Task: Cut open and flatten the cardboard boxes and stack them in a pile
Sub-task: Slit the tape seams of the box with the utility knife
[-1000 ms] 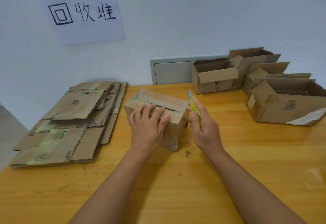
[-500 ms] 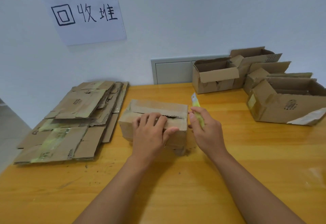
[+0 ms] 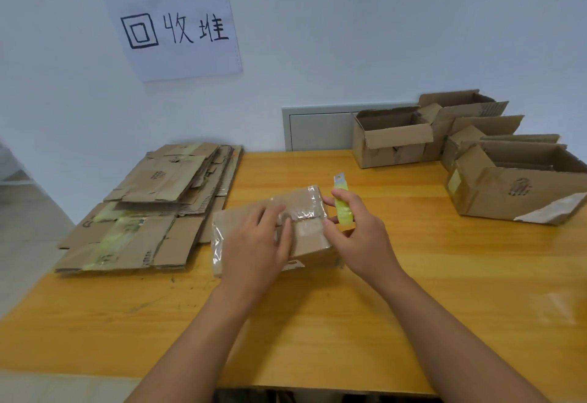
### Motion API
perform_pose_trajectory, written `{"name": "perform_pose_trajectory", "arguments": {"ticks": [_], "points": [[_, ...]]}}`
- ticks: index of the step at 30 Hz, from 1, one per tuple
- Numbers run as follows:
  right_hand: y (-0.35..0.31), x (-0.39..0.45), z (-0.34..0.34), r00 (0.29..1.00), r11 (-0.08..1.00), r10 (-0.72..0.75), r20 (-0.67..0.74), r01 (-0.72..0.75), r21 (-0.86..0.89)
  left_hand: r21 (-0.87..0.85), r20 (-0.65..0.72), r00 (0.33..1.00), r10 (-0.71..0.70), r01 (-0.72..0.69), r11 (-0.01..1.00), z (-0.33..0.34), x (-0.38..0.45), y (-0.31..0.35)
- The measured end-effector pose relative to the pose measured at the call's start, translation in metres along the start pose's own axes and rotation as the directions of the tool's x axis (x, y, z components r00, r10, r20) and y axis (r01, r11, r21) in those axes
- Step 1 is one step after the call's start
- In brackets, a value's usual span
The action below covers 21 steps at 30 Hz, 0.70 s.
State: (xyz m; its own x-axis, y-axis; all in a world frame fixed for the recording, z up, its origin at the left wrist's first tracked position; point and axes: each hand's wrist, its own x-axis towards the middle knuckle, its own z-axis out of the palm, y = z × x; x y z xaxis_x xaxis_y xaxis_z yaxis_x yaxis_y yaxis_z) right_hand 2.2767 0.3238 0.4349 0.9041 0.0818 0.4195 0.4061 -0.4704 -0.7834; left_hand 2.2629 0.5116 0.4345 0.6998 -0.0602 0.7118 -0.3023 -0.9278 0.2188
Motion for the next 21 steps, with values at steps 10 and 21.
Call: {"name": "perform_pose_trajectory", "arguments": {"ticks": [10, 21], "points": [[-0.005, 0.005, 0.001, 0.997, 0.998, 0.021, 0.078, -0.015, -0.066, 0.013, 0.390, 0.919, 0.052, -0.062, 0.998, -0.015, 0.031, -0.007], [-0.005, 0.008, -0.007, 0.993, 0.996, 0.072, 0.089, -0.076, 0.048, 0.083, 0.335, 0.940, 0.063, -0.097, 0.992, 0.005, 0.029, 0.016]]}}
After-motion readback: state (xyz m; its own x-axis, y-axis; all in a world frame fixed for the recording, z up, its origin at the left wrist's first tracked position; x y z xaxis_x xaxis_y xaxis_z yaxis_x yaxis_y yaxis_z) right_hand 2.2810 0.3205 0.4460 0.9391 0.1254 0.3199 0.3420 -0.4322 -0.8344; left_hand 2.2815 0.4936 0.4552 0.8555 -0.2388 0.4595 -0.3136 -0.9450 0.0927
